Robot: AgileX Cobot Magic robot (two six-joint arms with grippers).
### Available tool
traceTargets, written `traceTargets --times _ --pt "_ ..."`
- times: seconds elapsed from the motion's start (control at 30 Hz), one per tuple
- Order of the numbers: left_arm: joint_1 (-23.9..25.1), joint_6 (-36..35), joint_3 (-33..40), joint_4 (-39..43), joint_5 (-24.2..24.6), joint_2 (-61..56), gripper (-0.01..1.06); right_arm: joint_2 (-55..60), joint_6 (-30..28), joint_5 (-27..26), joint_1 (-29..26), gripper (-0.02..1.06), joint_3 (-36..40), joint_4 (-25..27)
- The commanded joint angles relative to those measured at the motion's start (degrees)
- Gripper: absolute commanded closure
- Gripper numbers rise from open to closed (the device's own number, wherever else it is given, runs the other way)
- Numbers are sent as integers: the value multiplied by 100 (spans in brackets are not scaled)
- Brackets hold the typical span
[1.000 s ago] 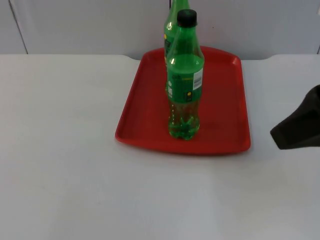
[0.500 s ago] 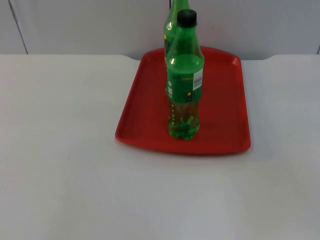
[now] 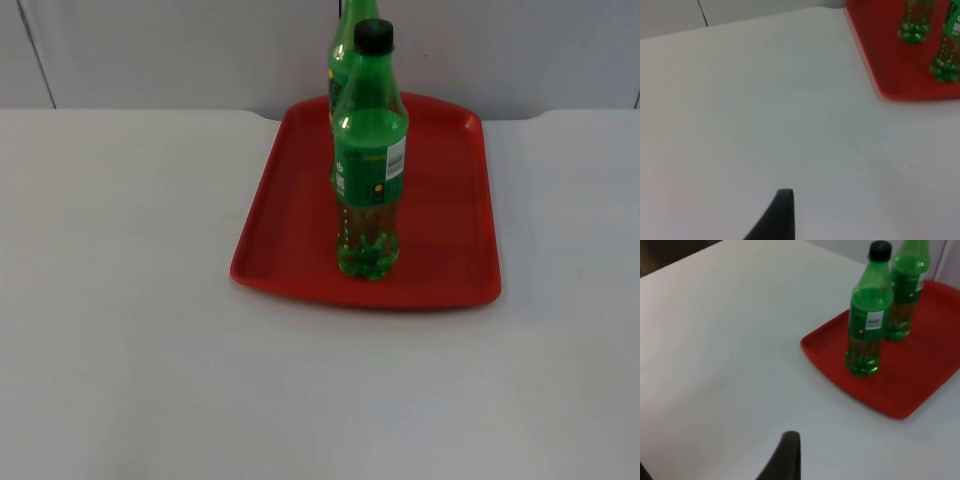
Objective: Place the bottle upright on the tray.
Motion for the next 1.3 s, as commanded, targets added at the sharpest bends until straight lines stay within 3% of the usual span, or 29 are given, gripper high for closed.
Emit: traceTargets --times 0.0,0.13,0.37,0.6,0.73,1.13,1.27 --pt "-28 -3 25 9 -67 -16 0 -344 318 226 38 17 4 -318" --pt "-28 -3 25 9 -67 -16 0 -966 796 598 38 17 4 -891" --pt "-28 -3 25 9 -67 -16 0 -1691 809 905 38 17 4 -901" --pt "-28 -3 25 9 -67 -16 0 -2380 1440 1225 38 17 150 -1315" --pt "-28 -3 25 9 -67 -16 0 -2380 1793 1451 38 17 341 -1571" --pt "-28 -3 25 9 -67 -16 0 -2380 1822 1634 26 17 493 -1676" --pt "-28 -3 25 9 -67 -16 0 -2380 2266 1743 26 17 581 -2031"
